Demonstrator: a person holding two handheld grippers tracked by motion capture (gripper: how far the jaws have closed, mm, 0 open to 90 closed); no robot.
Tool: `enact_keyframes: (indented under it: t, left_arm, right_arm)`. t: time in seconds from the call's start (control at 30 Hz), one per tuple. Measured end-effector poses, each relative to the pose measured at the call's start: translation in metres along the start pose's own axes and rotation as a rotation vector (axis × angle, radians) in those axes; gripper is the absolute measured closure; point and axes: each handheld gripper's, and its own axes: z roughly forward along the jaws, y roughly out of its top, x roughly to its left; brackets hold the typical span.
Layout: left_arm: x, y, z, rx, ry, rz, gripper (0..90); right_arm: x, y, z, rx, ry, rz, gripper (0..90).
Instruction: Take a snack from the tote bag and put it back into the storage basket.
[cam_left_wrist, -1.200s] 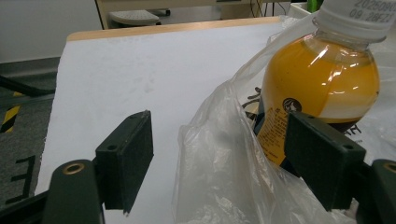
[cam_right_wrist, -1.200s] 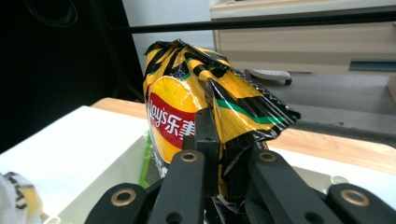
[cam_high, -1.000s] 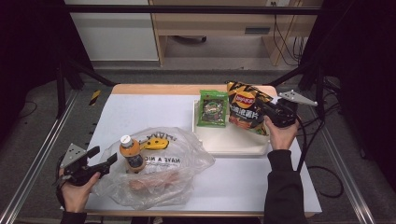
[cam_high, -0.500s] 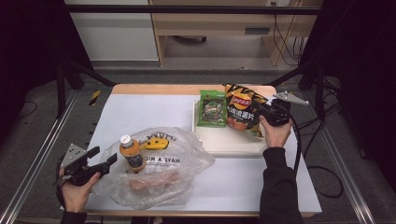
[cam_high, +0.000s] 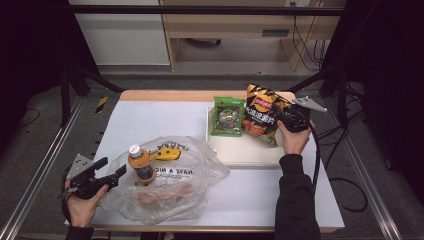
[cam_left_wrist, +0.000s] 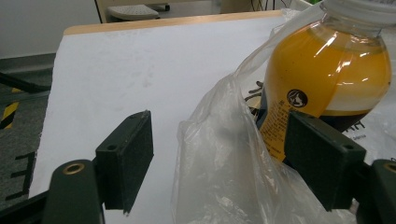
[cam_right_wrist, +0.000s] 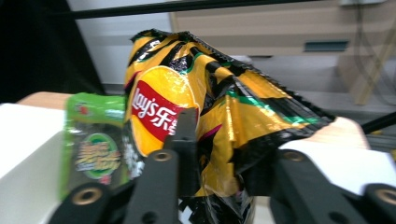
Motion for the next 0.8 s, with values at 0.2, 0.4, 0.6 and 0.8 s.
enact_keyframes:
  t: [0.2,0.4,0.6,0.8]
  left_arm:
    - [0.001,0.0,0.0,-0.002,-0.001,-0.003,23.9]
    - [0.0,0.0,0.0,0.001,0.002,-0.001,23.9]
    - [0.001,0.0,-0.001,-0.001,0.007,-0.006,24.0]
    - [0.002,0.0,-0.001,0.001,0.009,-0.008,24.0]
  right_arm:
    - [-0.009,-0.002,0.002,-0.013,-0.094,-0.019,44.4]
    - [-0.006,-0.003,-0.012,-0.012,-0.093,-0.015,35.9]
    - [0.004,-0.005,-0.027,-0.004,-0.08,-0.028,36.9]
    - [0.016,-0.015,-0.041,0.037,-0.087,-0.038,55.0]
